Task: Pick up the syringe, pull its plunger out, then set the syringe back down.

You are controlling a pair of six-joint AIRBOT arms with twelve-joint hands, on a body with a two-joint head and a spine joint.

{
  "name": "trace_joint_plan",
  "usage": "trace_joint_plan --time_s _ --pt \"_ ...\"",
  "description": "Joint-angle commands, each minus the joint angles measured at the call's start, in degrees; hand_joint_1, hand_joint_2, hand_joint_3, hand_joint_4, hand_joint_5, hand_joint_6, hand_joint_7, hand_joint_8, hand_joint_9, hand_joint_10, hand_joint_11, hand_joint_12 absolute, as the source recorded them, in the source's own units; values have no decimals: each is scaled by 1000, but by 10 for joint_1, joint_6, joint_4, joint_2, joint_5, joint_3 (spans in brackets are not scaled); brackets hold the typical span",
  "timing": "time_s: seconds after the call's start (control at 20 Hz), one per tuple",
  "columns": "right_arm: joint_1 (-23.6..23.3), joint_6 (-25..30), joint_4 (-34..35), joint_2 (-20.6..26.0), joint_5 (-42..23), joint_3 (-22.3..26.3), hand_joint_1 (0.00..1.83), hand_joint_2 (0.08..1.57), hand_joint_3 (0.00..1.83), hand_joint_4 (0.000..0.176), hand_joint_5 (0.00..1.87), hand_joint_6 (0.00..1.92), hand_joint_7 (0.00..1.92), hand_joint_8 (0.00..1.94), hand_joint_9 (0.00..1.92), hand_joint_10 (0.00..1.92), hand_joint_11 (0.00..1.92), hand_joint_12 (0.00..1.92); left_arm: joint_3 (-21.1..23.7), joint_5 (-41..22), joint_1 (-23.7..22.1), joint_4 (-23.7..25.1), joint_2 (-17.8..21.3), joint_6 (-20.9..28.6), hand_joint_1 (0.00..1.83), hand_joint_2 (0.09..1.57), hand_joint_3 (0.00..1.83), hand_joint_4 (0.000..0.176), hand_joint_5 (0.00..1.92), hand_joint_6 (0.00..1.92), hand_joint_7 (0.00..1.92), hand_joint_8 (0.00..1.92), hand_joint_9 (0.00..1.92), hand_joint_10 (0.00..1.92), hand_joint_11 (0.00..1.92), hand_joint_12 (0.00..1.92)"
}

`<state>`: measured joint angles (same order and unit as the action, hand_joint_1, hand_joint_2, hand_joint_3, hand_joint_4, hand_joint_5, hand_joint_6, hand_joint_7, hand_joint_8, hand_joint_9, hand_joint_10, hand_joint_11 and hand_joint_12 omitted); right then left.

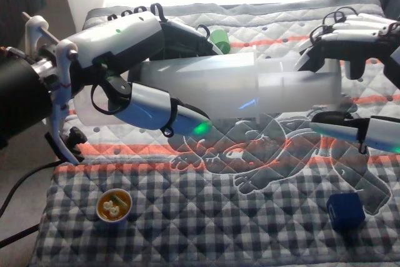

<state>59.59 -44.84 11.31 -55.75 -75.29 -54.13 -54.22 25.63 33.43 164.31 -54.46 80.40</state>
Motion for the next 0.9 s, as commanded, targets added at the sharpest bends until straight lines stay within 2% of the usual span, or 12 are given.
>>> trace_joint_plan --time_s 0.0,0.05,0.1,0.15,0.2,0.3,0.35,0.5,0.55,0.6,0.65,0.85 --pt "1 -8 50 9 -76 -4 1237 1146 0 0 863 1123 963 1107 878 1284 760 1626 -2 102 -5 -29 15 18 1196 1234 1 0 909 1096 601 1579 388 1542 211 1921" --pt "3 -8 54 11 -78 -4 1210 1158 4 0 846 1131 941 1195 839 1364 728 1714 -1 103 -4 -31 17 18 1202 1225 0 0 920 1051 627 1576 444 1535 295 1921" --pt "6 -8 57 15 -81 -4 1210 1158 4 0 846 1131 941 1195 839 1364 728 1714 -1 104 -2 -33 18 18 1202 1225 0 0 920 1051 627 1576 444 1535 295 1921" --pt "8 -8 61 17 -84 -3 1196 1169 5 0 843 1157 906 1241 784 1430 678 1768 -1 104 -2 -35 19 18 1204 1221 0 0 924 1031 642 1574 485 1545 387 1921" --pt "11 -8 65 19 -88 -3 1346 1187 4 0 780 1226 831 1254 780 1458 662 1726 -1 105 -1 -35 19 18 1200 1236 1 0 901 1007 614 1664 471 1690 425 1921" --pt "18 -8 73 23 -93 -2 1352 1173 0 0 775 1147 891 1184 846 1438 699 1707 -1 105 0 -37 19 18 1196 1240 1 0 899 1048 594 1649 421 1659 379 1921" --pt "20 -8 76 25 -95 -1 1354 1182 1 0 749 1225 869 1188 818 1440 696 1673 -1 106 0 -37 19 18 1194 1242 1 0 900 1056 583 1647 394 1643 344 1921" --pt "31 -8 87 30 -104 1 1357 1178 0 0 732 1263 895 1136 834 1404 721 1629 -1 107 3 -40 20 18 1195 1243 0 0 901 1027 584 1666 423 1665 383 1921" --pt "34 -8 90 31 -107 2 1224 1183 0 0 761 1286 927 1154 842 1305 698 1626 -1 108 4 -41 20 18 1194 1243 0 0 904 1031 579 1659 411 1635 334 1921" --pt "36 -8 92 32 -109 2 1215 1164 0 0 844 1098 946 1225 858 1309 783 1657 -1 108 4 -42 21 18 1198 1234 0 0 916 1038 598 1616 456 1569 380 1921" --pt "37 -8 93 33 -110 3 1212 1163 0 0 847 1103 941 1226 846 1323 784 1661 -1 108 5 -42 21 18 1203 1230 0 0 919 1011 618 1623 498 1600 438 1921" --pt "42 -8 96 35 -115 5 1214 1158 0 0 856 1083 950 1214 832 1324 756 1682 -2 108 6 -44 21 18 1205 1223 1 0 942 975 613 1612 491 1571 386 1921"
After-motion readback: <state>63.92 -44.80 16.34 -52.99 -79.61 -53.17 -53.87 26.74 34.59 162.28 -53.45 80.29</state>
